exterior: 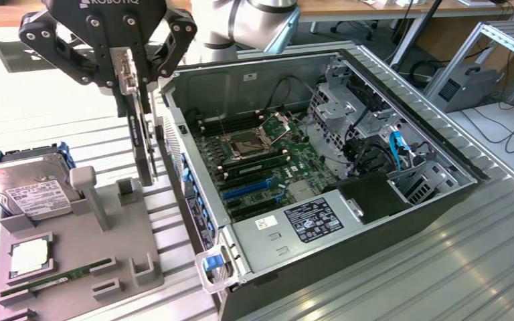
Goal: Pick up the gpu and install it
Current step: 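Pick up the gpu and move the gpu toward the slot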
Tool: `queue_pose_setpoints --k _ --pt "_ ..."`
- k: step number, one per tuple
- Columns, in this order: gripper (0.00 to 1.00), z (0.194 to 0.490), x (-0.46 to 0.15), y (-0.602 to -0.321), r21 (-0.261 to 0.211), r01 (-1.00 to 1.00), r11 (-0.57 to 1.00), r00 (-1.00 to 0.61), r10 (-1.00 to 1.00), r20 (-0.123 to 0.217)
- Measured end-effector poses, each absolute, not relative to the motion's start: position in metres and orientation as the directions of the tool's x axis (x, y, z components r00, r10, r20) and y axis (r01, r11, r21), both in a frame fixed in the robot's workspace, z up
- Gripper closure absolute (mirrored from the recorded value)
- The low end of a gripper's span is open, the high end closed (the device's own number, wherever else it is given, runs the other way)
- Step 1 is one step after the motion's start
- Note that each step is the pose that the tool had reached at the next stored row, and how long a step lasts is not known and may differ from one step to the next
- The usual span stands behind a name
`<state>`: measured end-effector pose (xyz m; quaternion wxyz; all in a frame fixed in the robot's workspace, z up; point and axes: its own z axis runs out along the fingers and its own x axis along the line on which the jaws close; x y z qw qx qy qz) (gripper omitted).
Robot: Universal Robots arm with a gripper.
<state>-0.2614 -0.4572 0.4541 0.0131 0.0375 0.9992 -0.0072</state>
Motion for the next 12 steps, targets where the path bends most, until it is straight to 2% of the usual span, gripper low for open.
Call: queue_pose_setpoints --k 12 --pt "0.73 0.454 -0.241 -0.457 -0.013 0.075 0.997 -0.997 0.075 -0.027"
